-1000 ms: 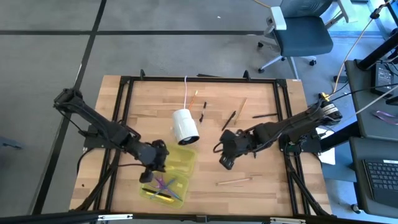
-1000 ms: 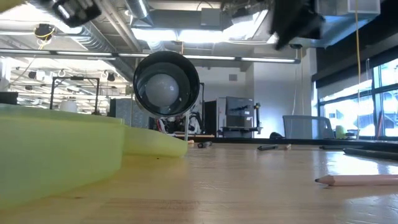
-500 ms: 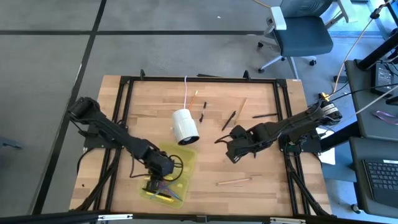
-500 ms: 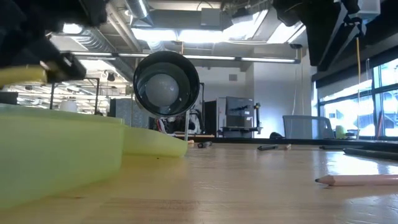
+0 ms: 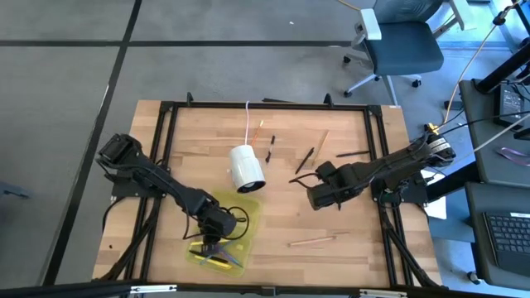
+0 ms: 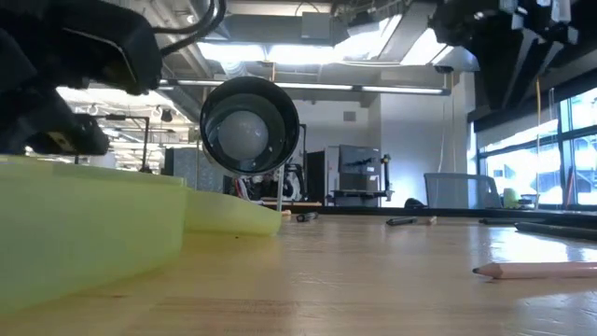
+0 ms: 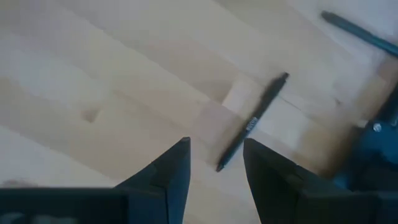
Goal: Pick & place school supplies into a supply box
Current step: Put the yellow pen into the supply box
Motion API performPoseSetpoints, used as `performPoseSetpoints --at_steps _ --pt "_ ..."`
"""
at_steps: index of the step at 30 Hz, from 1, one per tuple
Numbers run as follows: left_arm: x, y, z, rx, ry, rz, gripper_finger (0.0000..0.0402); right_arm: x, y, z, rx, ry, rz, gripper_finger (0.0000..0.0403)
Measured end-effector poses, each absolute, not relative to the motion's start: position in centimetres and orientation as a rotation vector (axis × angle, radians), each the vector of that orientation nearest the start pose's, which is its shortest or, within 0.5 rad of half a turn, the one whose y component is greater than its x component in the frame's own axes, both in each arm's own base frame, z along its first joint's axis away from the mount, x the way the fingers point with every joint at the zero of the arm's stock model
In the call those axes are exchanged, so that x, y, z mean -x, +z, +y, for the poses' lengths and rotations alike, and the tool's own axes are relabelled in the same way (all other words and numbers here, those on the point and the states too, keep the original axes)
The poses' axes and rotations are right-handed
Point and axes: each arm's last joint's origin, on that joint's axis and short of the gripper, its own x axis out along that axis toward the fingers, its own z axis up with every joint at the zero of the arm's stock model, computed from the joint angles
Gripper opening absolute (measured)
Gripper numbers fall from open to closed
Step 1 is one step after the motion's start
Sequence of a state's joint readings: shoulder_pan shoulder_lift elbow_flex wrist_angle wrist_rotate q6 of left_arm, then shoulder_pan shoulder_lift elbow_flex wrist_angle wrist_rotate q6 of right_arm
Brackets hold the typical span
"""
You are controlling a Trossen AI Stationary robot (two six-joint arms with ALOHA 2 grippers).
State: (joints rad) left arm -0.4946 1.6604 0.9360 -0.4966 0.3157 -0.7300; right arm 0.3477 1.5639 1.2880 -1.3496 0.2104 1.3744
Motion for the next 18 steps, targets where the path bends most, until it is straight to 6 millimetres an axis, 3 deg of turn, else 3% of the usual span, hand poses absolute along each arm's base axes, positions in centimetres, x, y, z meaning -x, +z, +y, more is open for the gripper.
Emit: performPoseSetpoints --at_steps 8,18 --pt "-26.2 14.7 -15.2 0.484 -0.202 1.474 0.0049 -23.7 22.8 8.1 -0.626 -1.011 1.374 0.0151" --pt "-26.3 15.0 -15.3 0.502 -0.237 1.456 0.0063 -22.1 17.3 6.9 -0.673 -1.079 1.367 0.0139"
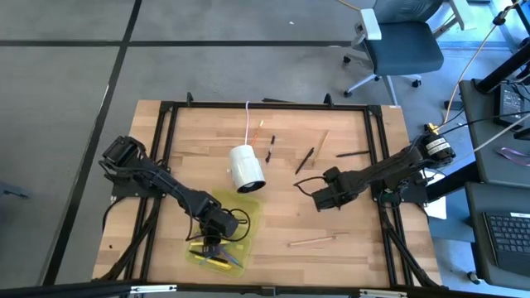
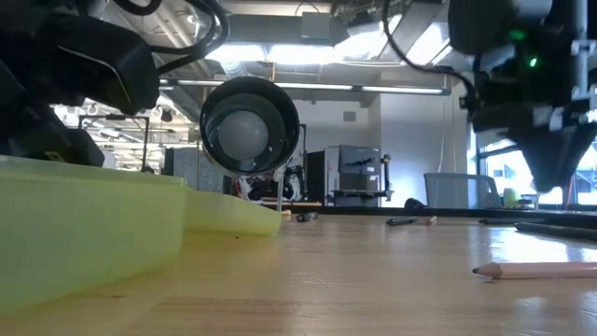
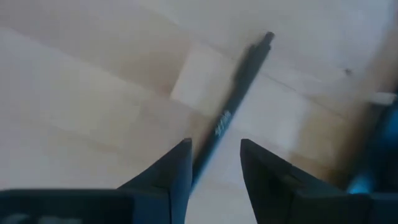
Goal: Pick & place school supplies into a supply box
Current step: Put the yellow pen into the supply box, then put the black pen into the supply box
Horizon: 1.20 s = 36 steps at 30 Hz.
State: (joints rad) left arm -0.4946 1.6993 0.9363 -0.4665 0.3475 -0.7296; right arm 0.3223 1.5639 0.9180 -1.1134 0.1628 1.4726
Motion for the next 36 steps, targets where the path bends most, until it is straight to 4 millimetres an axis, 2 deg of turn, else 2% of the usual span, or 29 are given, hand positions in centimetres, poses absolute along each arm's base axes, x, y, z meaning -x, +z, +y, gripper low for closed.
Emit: performPoseSetpoints --at_steps 5,13,22,27,34,36 --pt "-26.2 15.0 -15.4 0.523 -0.265 1.474 0.0072 -21.5 15.2 5.6 -0.673 -1.112 1.320 0.0137" --pt "-26.2 15.3 -15.4 0.546 -0.253 1.472 0.0072 -20.8 13.6 4.6 -0.695 -1.143 1.304 0.0137" --pt "-25.6 18.4 -15.0 0.588 -0.290 1.376 0.0073 -20.1 12.3 4.1 -0.747 -1.125 1.301 0.0134" --pt "-25.1 20.5 -14.5 0.597 -0.268 1.274 0.0074 -20.1 12.2 4.1 -0.763 -1.110 1.293 0.0105" --pt "-24.6 22.9 -13.7 0.552 -0.181 1.085 0.0074 -20.1 12.4 4.1 -0.760 -1.076 1.299 0.0035" --pt "-24.6 23.5 -13.5 0.546 -0.159 1.023 0.0074 -20.0 12.5 4.1 -0.742 -1.053 1.307 0.0033"
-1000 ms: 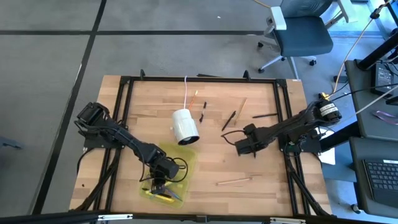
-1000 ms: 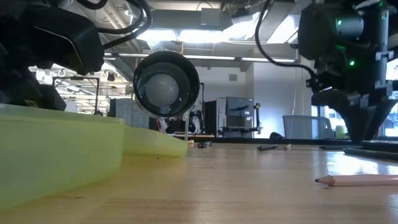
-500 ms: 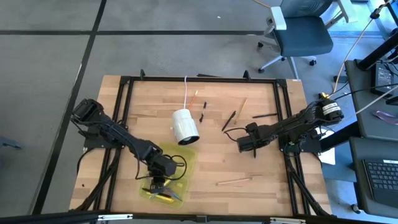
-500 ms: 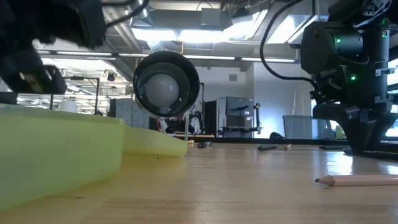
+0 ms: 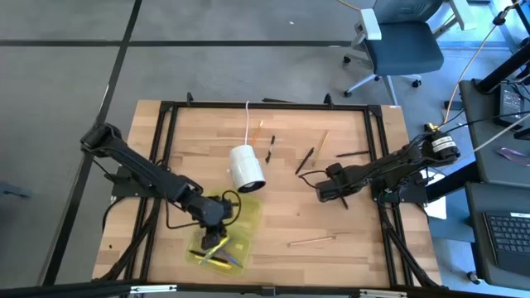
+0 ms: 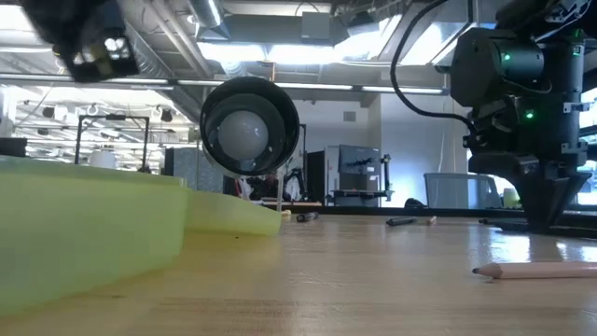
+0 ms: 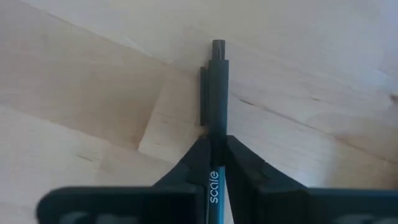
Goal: Pick & place school supplies into a supply box
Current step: Put the black pen into the supply box
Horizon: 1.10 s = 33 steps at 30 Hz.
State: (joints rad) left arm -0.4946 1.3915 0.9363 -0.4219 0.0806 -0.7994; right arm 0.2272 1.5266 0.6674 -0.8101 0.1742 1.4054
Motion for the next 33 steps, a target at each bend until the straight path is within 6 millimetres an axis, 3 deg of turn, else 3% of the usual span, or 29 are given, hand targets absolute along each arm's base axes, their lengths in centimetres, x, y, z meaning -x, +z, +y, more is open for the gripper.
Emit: performPoseSetpoints --at_steps 6,11,19,25,33 --pt "-25.4 25.0 -13.4 0.499 -0.120 0.804 0.0074 -20.3 13.6 4.5 -0.744 -0.963 1.301 0.0033" --pt "-26.2 26.0 -13.5 0.443 -0.114 0.625 0.0075 -21.5 16.1 5.4 -0.764 -0.843 1.206 0.0033" --pt "-27.0 25.9 -12.5 0.405 -0.047 0.422 0.0090 -24.5 23.1 8.0 -0.659 -0.577 0.818 0.0033" --pt "-28.1 26.2 -10.7 0.448 -0.028 0.157 0.0107 -27.0 28.5 10.6 -0.490 -0.358 0.488 0.0033" --pt "-28.9 26.1 -9.8 0.465 -0.147 -0.039 0.0114 -28.0 31.8 12.5 -0.430 -0.179 0.221 0.0037"
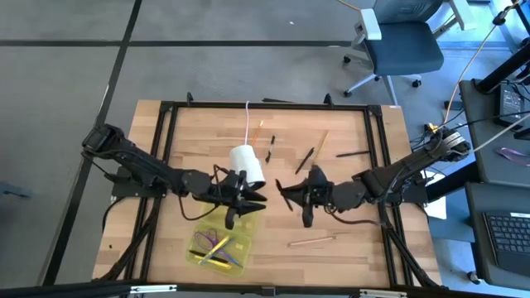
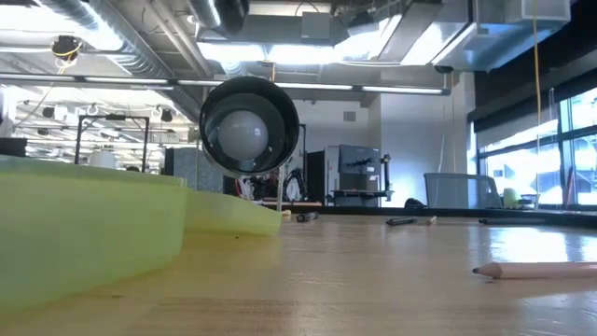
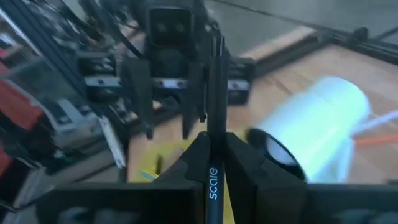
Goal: Pick & place school supplies into a supply box
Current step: Put the black pen into the supply box
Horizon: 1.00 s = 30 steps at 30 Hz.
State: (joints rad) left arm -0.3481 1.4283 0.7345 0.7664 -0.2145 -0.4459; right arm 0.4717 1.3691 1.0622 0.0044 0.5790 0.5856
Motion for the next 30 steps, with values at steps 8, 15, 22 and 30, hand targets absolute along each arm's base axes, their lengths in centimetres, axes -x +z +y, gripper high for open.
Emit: performPoseSetpoints --at_steps 8,15,22,30 --pt "-29.8 25.6 -9.4 0.443 -0.156 -0.090 0.0111 -29.4 31.9 13.3 -0.436 -0.111 0.124 0.0039" --pt "-30.1 25.3 -9.1 0.426 -0.143 -0.087 0.0110 -30.0 31.5 13.5 -0.440 -0.113 0.111 0.0040" --pt "-30.0 25.6 -9.1 0.414 -0.160 -0.118 0.0107 -30.4 31.8 12.7 -0.438 -0.127 0.073 0.0041" --pt "-30.0 25.7 -9.1 0.416 -0.159 -0.129 0.0102 -30.8 32.2 11.8 -0.453 -0.137 0.035 0.0041"
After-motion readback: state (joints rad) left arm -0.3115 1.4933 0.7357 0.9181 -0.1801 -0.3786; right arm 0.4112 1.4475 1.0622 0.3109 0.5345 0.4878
